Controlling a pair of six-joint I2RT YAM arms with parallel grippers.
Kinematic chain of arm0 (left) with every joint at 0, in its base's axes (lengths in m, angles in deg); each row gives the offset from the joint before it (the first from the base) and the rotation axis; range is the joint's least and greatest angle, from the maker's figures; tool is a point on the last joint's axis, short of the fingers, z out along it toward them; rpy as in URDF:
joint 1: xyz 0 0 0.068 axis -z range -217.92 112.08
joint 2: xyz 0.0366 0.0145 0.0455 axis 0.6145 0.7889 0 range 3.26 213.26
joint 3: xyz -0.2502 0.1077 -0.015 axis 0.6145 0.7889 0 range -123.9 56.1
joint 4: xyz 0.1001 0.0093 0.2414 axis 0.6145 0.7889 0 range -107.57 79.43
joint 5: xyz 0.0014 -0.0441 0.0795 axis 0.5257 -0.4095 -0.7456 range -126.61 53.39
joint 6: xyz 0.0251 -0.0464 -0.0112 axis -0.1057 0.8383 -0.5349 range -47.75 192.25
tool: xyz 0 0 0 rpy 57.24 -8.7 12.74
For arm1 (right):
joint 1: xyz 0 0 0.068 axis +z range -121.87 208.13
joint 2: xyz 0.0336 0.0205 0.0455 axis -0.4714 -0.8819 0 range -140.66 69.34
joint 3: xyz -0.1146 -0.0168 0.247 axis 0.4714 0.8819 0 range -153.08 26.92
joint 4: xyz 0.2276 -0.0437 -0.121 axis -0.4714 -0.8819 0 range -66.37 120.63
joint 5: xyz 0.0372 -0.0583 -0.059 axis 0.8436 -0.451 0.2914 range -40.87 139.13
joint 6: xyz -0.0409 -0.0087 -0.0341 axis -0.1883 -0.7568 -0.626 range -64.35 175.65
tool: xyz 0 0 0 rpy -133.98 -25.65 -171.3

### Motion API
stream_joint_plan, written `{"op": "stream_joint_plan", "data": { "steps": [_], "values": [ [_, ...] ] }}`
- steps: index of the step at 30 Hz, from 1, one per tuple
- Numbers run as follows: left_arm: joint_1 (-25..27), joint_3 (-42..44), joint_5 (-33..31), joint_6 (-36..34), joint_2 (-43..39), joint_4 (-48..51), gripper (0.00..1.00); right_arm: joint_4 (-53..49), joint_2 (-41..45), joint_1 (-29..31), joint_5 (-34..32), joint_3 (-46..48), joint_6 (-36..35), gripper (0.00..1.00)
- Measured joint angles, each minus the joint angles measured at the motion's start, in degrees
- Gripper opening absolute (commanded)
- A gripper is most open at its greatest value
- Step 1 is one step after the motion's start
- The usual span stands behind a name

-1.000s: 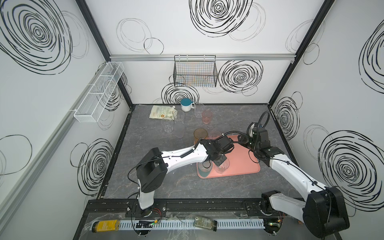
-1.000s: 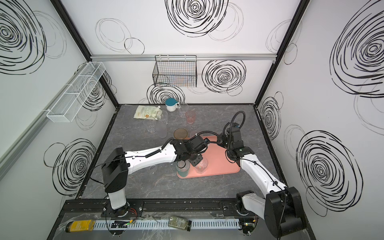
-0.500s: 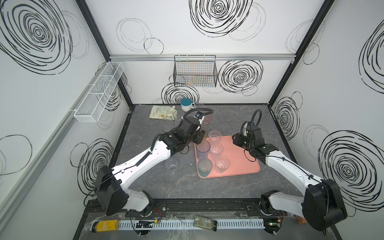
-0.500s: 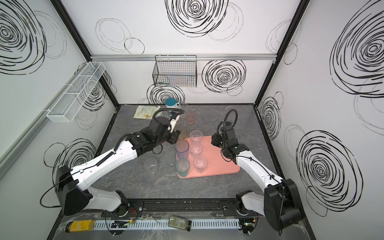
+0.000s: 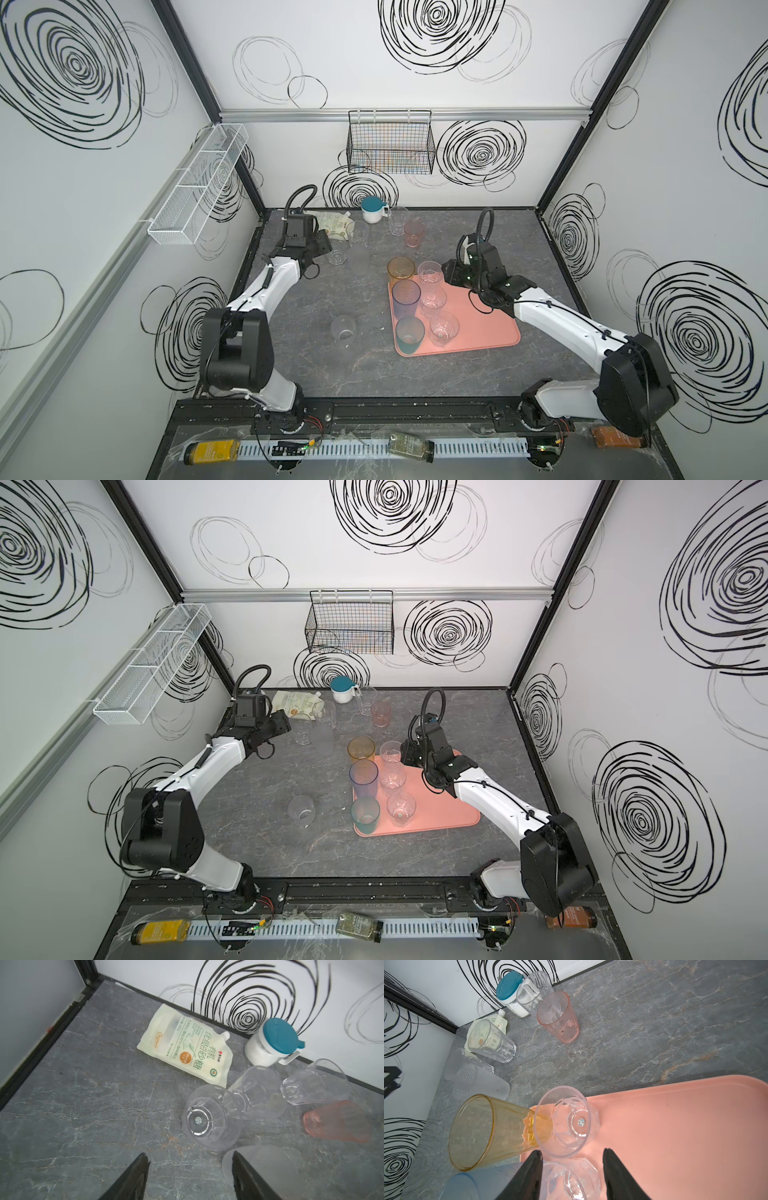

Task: Place the glasses into the tray
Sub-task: 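Withdraw the left gripper back toward the remaining clear glasses, then close the left gripper on another clear glass near the sugar pouch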

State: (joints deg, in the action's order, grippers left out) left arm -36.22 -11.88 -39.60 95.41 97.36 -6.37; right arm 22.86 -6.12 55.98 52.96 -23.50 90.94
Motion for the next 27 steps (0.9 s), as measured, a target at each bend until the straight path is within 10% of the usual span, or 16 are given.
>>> {"op": "stream_joint_plan", "data": {
  "steps": [16, 27],
  "values": [
    [0.04, -11.69, -1.07, -3.69, 16.63, 2.40, 0.46, 0.42, 4.55, -0.13, -0.66, 4.31, -2.10, 0.52],
    [0.61, -16.50, -5.60, -8.37, 21.24, 4.68, 0.00, 0.66, 4.15, -0.50, -0.68, 4.85, -2.32, 0.52]
  ]
}}
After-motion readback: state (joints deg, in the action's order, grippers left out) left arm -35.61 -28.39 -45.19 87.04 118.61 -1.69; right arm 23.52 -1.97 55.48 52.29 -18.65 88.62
